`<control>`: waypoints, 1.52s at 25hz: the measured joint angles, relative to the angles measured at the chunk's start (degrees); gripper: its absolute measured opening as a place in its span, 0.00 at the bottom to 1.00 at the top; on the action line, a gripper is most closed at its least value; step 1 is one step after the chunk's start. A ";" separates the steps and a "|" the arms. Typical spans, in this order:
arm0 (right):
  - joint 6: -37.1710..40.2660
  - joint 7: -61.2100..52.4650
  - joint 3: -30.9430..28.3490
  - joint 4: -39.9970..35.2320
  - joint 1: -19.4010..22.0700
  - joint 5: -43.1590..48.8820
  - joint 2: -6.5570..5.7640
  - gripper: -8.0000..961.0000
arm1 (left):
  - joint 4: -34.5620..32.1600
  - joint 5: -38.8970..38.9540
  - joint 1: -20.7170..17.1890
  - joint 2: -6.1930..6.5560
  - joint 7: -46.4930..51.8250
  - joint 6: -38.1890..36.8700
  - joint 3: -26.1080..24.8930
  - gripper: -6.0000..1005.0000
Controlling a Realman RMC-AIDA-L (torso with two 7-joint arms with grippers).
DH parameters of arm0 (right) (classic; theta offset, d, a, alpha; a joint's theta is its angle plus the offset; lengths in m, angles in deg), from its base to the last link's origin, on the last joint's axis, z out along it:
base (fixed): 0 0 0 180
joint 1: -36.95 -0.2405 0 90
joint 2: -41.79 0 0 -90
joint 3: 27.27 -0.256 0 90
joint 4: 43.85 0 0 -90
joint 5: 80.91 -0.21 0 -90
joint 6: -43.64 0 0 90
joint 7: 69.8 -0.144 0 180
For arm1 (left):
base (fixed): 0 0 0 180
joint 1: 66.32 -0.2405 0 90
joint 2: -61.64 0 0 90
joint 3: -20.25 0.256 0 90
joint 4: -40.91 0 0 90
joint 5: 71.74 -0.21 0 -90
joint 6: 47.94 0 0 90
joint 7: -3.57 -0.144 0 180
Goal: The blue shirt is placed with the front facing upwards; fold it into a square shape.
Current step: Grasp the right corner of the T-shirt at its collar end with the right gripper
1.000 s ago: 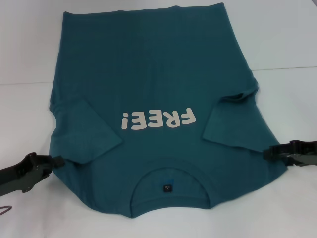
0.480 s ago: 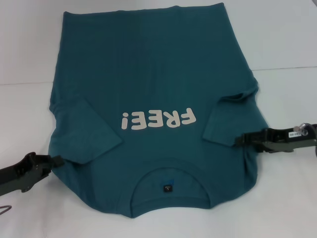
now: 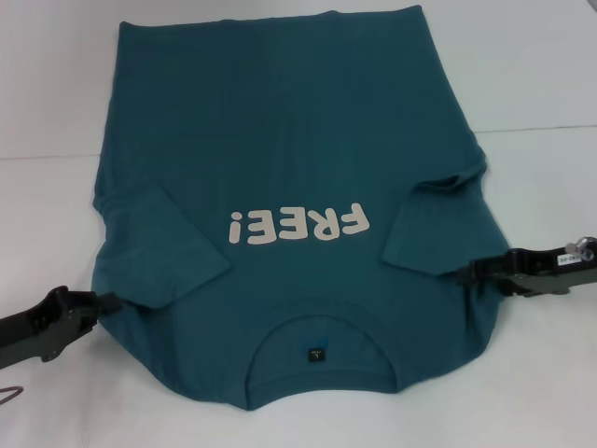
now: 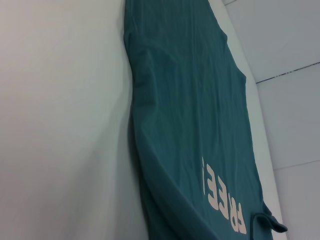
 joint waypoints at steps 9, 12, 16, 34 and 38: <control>-0.24 -0.65 -0.05 0.02 0.36 1.08 -0.71 0.78 | 0.00 0.48 -0.07 -0.19 0.00 0.05 0.00 0.05; -0.86 -0.36 0.02 0.15 -0.35 1.09 0.11 0.77 | 0.00 0.50 -0.07 -0.28 0.00 0.10 0.00 0.05; -0.58 -0.43 1.01 0.32 -1.52 1.06 0.57 0.75 | 0.00 0.53 -0.07 -0.30 0.00 0.17 0.00 0.05; 1.18 -2.80 1.50 -1.30 -1.24 2.26 0.00 0.25 | -0.18 0.61 -0.33 -0.36 0.00 0.19 -0.79 0.05; 1.03 -3.17 1.51 -1.29 -1.26 2.50 -0.03 0.17 | -0.18 0.61 -0.37 -0.36 -0.03 0.25 -0.79 0.05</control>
